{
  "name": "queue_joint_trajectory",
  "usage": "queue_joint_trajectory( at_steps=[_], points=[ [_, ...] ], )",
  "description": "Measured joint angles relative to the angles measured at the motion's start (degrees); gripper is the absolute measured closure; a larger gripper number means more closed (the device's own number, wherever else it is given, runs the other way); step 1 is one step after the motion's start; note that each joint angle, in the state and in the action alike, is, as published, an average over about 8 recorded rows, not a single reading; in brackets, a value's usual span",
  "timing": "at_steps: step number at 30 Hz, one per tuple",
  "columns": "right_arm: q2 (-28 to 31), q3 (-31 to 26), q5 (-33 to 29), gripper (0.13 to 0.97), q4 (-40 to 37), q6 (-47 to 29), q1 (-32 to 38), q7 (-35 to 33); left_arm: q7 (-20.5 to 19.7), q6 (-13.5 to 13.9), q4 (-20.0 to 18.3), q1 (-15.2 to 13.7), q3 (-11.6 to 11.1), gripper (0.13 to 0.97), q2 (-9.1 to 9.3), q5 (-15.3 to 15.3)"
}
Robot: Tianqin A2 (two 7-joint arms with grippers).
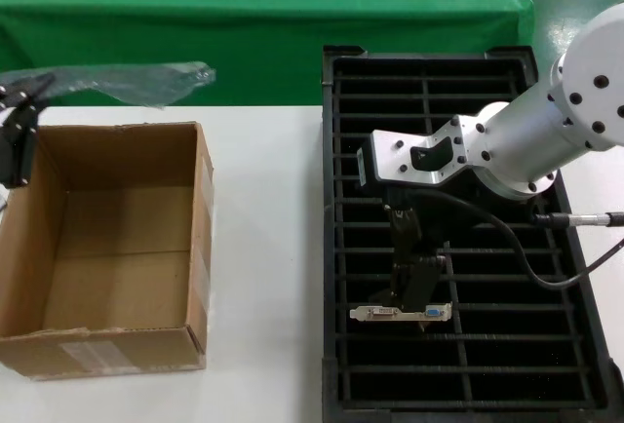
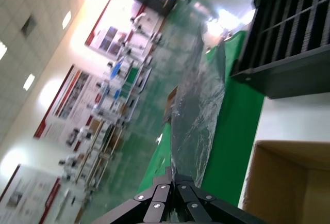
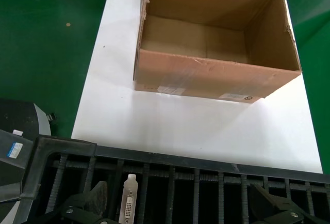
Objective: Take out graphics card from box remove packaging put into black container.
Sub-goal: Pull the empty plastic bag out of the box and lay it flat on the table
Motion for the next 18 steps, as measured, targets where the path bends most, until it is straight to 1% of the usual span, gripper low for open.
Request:
queue_joint_trajectory(
  at_steps=[4,8,11,14,18],
  points=[
    [0.0,0.0,0.0,0.145,0.0,0.0,0.0,0.0,-5.78,0.38,0.18,-2.1,-1.54,0.958,2.55,6.84],
    [0.0,0.0,0.0,0.139,0.0,0.0,0.0,0.0,-10.67,0.77,2.01,-4.86,-4.81,0.958,5.18,14.85],
    [0.0,0.0,0.0,0.133,0.0,0.0,0.0,0.0,-13.99,1.21,4.43,-7.29,-8.54,0.958,7.05,21.61],
    [0.0,0.01,0.0,0.129,0.0,-0.01,0.0,0.0,-17.36,2.14,6.88,-9.48,-12.77,0.958,8.96,28.74],
    [0.0,0.01,0.0,0.129,0.0,-0.01,0.0,0.0,-21.31,3.87,9.06,-11.26,-17.91,0.958,12.17,37.96]
  ],
)
